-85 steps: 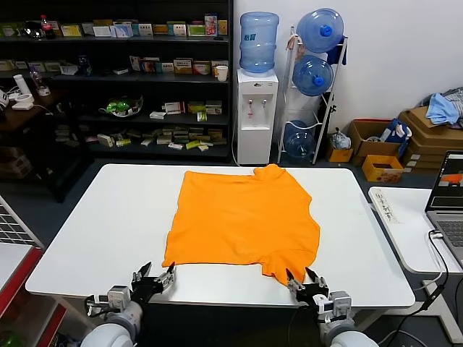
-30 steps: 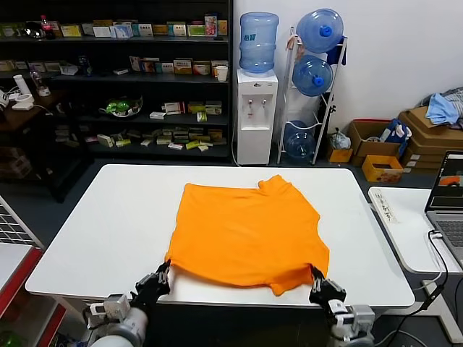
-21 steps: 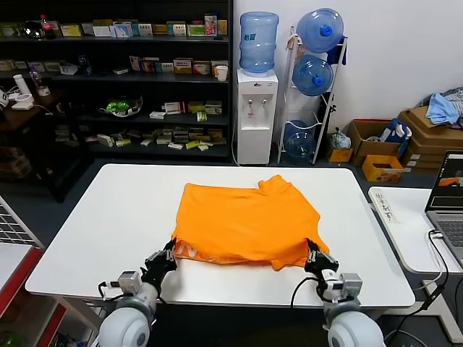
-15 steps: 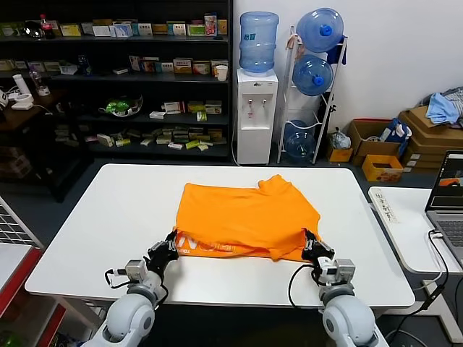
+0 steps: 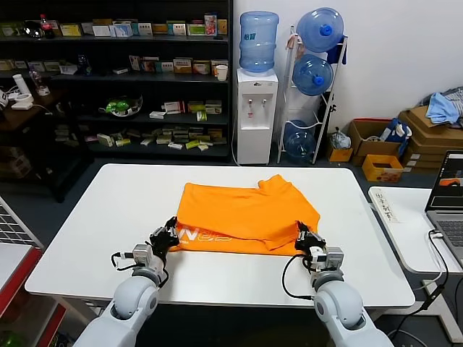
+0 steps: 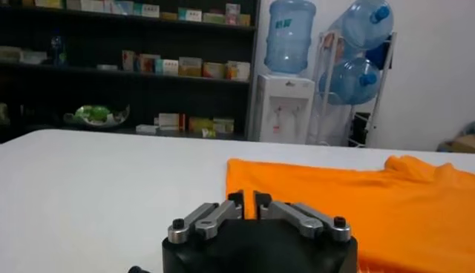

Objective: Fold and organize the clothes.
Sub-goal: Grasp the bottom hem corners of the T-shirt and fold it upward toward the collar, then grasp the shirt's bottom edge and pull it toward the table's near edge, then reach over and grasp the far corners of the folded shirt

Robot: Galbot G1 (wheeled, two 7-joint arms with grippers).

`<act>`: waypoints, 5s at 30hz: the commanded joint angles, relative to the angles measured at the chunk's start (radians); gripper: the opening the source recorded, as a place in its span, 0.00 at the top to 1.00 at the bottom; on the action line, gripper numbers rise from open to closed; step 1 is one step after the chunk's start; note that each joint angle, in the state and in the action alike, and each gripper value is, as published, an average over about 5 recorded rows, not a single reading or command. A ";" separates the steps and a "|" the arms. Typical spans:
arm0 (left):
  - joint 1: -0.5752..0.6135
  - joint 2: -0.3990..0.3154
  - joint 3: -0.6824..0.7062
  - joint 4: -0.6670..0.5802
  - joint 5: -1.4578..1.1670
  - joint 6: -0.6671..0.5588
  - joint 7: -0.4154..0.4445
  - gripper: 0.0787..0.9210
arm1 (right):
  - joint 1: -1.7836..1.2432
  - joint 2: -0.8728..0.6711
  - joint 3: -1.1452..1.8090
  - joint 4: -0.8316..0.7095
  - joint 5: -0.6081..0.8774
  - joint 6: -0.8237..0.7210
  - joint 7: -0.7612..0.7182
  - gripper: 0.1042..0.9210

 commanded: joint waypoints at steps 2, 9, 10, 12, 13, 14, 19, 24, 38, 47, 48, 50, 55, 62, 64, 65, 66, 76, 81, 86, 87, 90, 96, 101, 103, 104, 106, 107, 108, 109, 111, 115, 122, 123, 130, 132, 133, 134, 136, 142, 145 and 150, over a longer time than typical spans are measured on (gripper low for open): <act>0.036 0.015 -0.002 -0.022 0.011 0.010 0.010 0.66 | -0.039 -0.010 0.033 0.034 -0.031 0.006 -0.012 0.65; 0.198 0.057 -0.072 -0.148 0.008 0.049 0.020 0.42 | -0.203 -0.065 0.107 0.118 -0.038 -0.003 -0.037 0.41; 0.221 0.060 -0.081 -0.159 0.008 0.049 0.030 0.39 | -0.219 -0.069 0.116 0.118 -0.032 -0.003 -0.041 0.36; 0.256 0.062 -0.092 -0.168 0.007 0.047 0.051 0.32 | -0.237 -0.071 0.131 0.118 -0.011 -0.011 -0.046 0.30; 0.269 0.060 -0.095 -0.168 0.003 0.046 0.060 0.29 | -0.241 -0.071 0.135 0.118 0.000 -0.018 -0.049 0.26; 0.273 0.056 -0.095 -0.164 0.000 0.046 0.065 0.25 | -0.243 -0.070 0.138 0.120 0.011 -0.026 -0.050 0.23; 0.244 0.034 -0.086 -0.128 -0.032 0.048 0.070 0.13 | -0.224 -0.060 0.134 0.113 0.034 -0.060 -0.052 0.13; 0.208 0.031 -0.084 -0.094 -0.052 0.057 0.067 0.12 | -0.193 -0.049 0.121 0.081 0.048 -0.080 -0.048 0.12; 0.167 0.030 -0.064 -0.060 -0.065 0.062 0.063 0.12 | -0.161 -0.044 0.114 0.024 0.056 -0.085 -0.040 0.16; 0.153 0.027 -0.057 -0.061 -0.074 0.058 0.063 0.28 | -0.172 -0.041 0.111 0.033 0.055 -0.075 -0.040 0.47; 0.154 0.027 -0.056 -0.063 -0.075 0.058 0.063 0.31 | -0.174 -0.042 0.112 0.035 0.055 -0.073 -0.040 0.51; 0.156 0.026 -0.056 -0.066 -0.075 0.057 0.062 0.38 | -0.179 -0.044 0.114 0.039 0.055 -0.070 -0.038 0.57; 0.163 0.026 -0.054 -0.080 -0.076 0.056 0.057 0.54 | -0.194 -0.052 0.119 0.055 0.056 -0.065 -0.034 0.75; 0.178 0.027 -0.055 -0.104 -0.077 0.056 0.042 0.79 | -0.232 -0.070 0.128 0.105 0.073 -0.065 -0.023 0.96; 0.188 0.032 -0.056 -0.120 -0.079 0.058 0.034 0.85 | -0.255 -0.082 0.134 0.132 0.088 -0.070 -0.017 0.98; 0.195 0.036 -0.058 -0.132 -0.080 0.060 0.028 0.89 | -0.272 -0.089 0.138 0.150 0.096 -0.073 -0.014 0.98; 0.201 0.041 -0.059 -0.145 -0.084 0.064 0.021 0.92 | -0.289 -0.097 0.142 0.167 0.104 -0.076 -0.011 0.98; 0.347 0.154 -0.096 -0.360 -0.239 0.148 -0.087 0.99 | -0.542 -0.175 0.214 0.340 0.147 -0.091 0.018 0.98; 0.496 0.189 -0.112 -0.465 -0.269 0.167 -0.118 0.99 | -0.630 -0.180 0.241 0.388 0.149 -0.098 0.040 0.98; 0.610 0.189 -0.122 -0.543 -0.250 0.171 -0.135 0.99 | -0.702 -0.178 0.266 0.439 0.150 -0.099 0.056 0.98; 0.625 0.187 -0.125 -0.552 -0.244 0.171 -0.138 0.99 | -0.708 -0.177 0.273 0.444 0.149 -0.101 0.062 0.98; 0.654 0.181 -0.136 -0.570 -0.225 0.171 -0.142 0.99 | -0.705 -0.174 0.292 0.451 0.140 -0.116 0.084 0.97; 0.616 0.186 -0.149 -0.592 -0.188 0.191 -0.160 0.91 | -0.606 -0.209 0.323 0.488 0.122 -0.134 0.095 0.80; 0.488 0.226 -0.181 -0.592 -0.203 0.207 -0.164 0.73 | -0.370 -0.262 0.281 0.458 0.151 -0.143 0.084 0.62; 0.414 0.243 -0.189 -0.565 -0.218 0.206 -0.155 0.67 | -0.236 -0.263 0.239 0.387 0.174 -0.142 0.079 0.55; 0.371 0.248 -0.189 -0.541 -0.229 0.201 -0.145 0.63 | -0.169 -0.256 0.217 0.343 0.188 -0.139 0.078 0.52; 0.282 0.248 -0.174 -0.474 -0.253 0.175 -0.114 0.57 | -0.017 -0.222 0.163 0.221 0.216 -0.134 0.077 0.44; 0.236 0.240 -0.160 -0.429 -0.260 0.156 -0.089 0.53 | 0.047 -0.201 0.137 0.160 0.224 -0.133 0.076 0.41; 0.187 0.225 -0.143 -0.379 -0.260 0.134 -0.063 0.50 | 0.109 -0.177 0.109 0.093 0.219 -0.131 0.074 0.38; 0.140 0.207 -0.125 -0.325 -0.255 0.112 -0.034 0.47 | 0.167 -0.153 0.082 0.028 0.208 -0.131 0.068 0.34; 0.032 0.160 -0.087 -0.198 -0.240 0.076 0.021 0.39 | 0.261 -0.111 0.035 -0.086 0.173 -0.133 0.055 0.27; -0.144 0.088 -0.021 0.034 -0.236 0.049 0.087 0.26 | 0.415 -0.039 -0.032 -0.289 0.122 -0.139 0.032 0.15; -0.268 0.063 0.072 0.237 -0.254 0.054 0.145 0.12 | 0.492 0.027 -0.058 -0.447 0.086 -0.159 0.005 0.12; -0.278 0.061 0.081 0.253 -0.259 0.057 0.148 0.12 | 0.490 0.030 -0.061 -0.453 0.085 -0.165 0.004 0.12; -0.334 0.037 0.123 0.355 -0.279 0.103 0.155 0.12 | 0.466 0.048 -0.065 -0.473 0.084 -0.189 -0.005 0.12; -0.347 0.030 0.134 0.377 -0.276 0.108 0.158 0.12 | 0.465 0.051 -0.064 -0.477 0.081 -0.189 -0.009 0.12; -0.354 0.026 0.139 0.387 -0.275 0.109 0.159 0.12 | 0.465 0.052 -0.064 -0.478 0.080 -0.189 -0.011 0.12; -0.360 0.022 0.144 0.395 -0.273 0.109 0.160 0.12 | 0.466 0.052 -0.064 -0.480 0.080 -0.190 -0.012 0.12; -0.371 0.013 0.151 0.409 -0.273 0.111 0.160 0.12 | 0.467 0.053 -0.066 -0.482 0.080 -0.192 -0.014 0.12; -0.394 -0.002 0.176 0.430 -0.268 0.110 0.159 0.12 | 0.465 0.054 -0.070 -0.487 0.081 -0.201 -0.019 0.12; -0.402 -0.008 0.183 0.445 -0.256 0.107 0.159 0.12 | 0.460 0.055 -0.073 -0.486 0.085 -0.210 -0.021 0.12; -0.401 -0.013 0.187 0.456 -0.242 0.101 0.162 0.17 | 0.449 0.055 -0.071 -0.485 0.093 -0.218 -0.023 0.20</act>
